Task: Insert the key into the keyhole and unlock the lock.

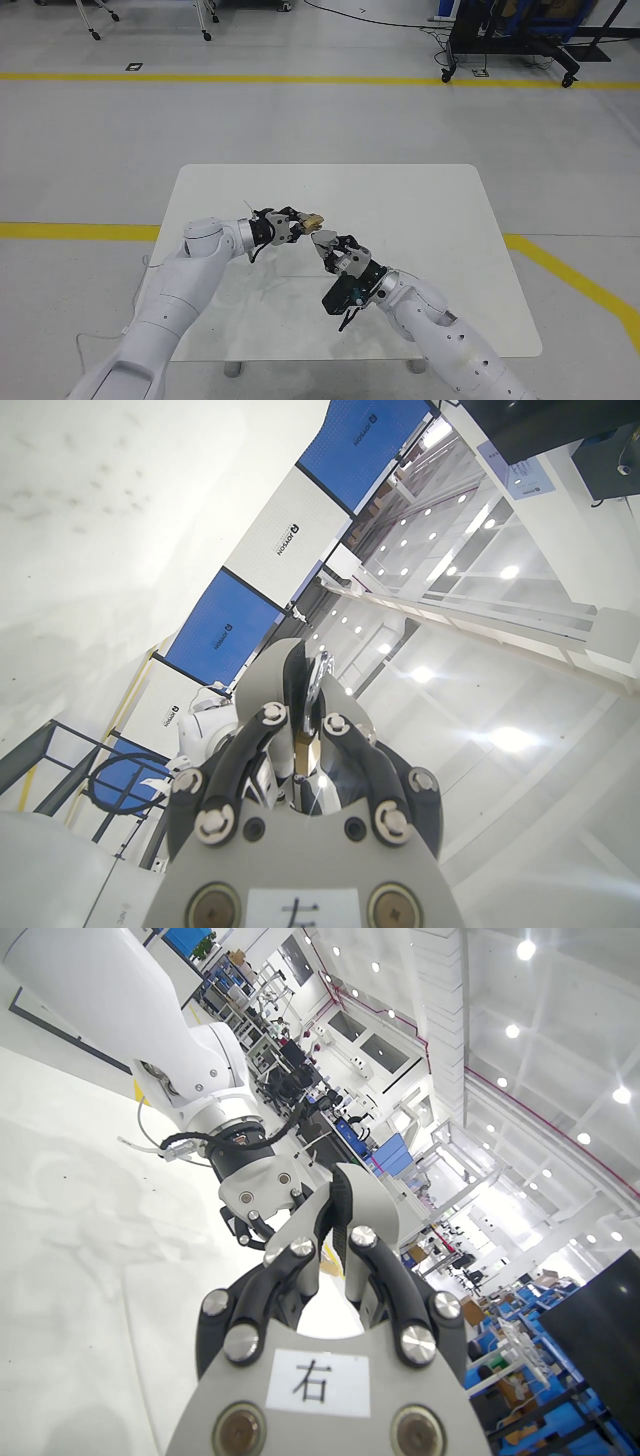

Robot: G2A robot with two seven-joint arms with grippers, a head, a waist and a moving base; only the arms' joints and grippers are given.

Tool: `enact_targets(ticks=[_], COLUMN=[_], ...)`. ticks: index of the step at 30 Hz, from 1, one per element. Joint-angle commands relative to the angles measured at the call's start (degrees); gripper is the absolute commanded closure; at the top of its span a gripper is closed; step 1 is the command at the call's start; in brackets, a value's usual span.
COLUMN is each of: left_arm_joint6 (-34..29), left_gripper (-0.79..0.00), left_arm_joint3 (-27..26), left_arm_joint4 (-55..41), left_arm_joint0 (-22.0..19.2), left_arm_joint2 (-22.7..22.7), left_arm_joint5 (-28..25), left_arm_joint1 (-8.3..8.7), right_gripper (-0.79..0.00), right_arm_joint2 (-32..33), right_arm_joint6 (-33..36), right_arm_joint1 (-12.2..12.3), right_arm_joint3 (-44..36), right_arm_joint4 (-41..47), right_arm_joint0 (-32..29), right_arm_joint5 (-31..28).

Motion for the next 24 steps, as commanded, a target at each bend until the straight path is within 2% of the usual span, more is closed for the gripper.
enact_targets(ticks=[1, 12, 19, 24], left_arm_joint6=[-0.1, -0.3, -0.5, -0.5], left_gripper=[0.000, 0.000, 0.000, 0.000], left_arm_joint3=[0.0, 0.1, 0.1, 0.0], left_arm_joint4=[0.0, 0.0, 0.0, -0.1], left_arm_joint0=[0.0, -0.1, -0.1, 0.0], left_arm_joint2=[0.0, 0.1, 0.0, -0.2], left_arm_joint5=[0.0, 0.1, -0.2, -0.6], left_arm_joint1=[0.01, 0.04, 0.09, 0.15], right_gripper=[0.000, 0.000, 0.000, 0.000], right_arm_joint2=[-0.4, -1.8, -1.7, -0.9], right_arm_joint6=[1.2, 4.4, 1.6, -4.7], right_arm_joint1=[-0.2, -1.2, -1.6, -1.4], right_arm_joint3=[0.9, 4.4, 6.7, 6.0], right_arm_joint4=[0.7, 1.7, 5.6, 7.8], right_arm_joint0=[0.6, 3.2, 4.2, 3.4], right_arm_joint5=[-0.5, -1.1, -3.2, -5.3])
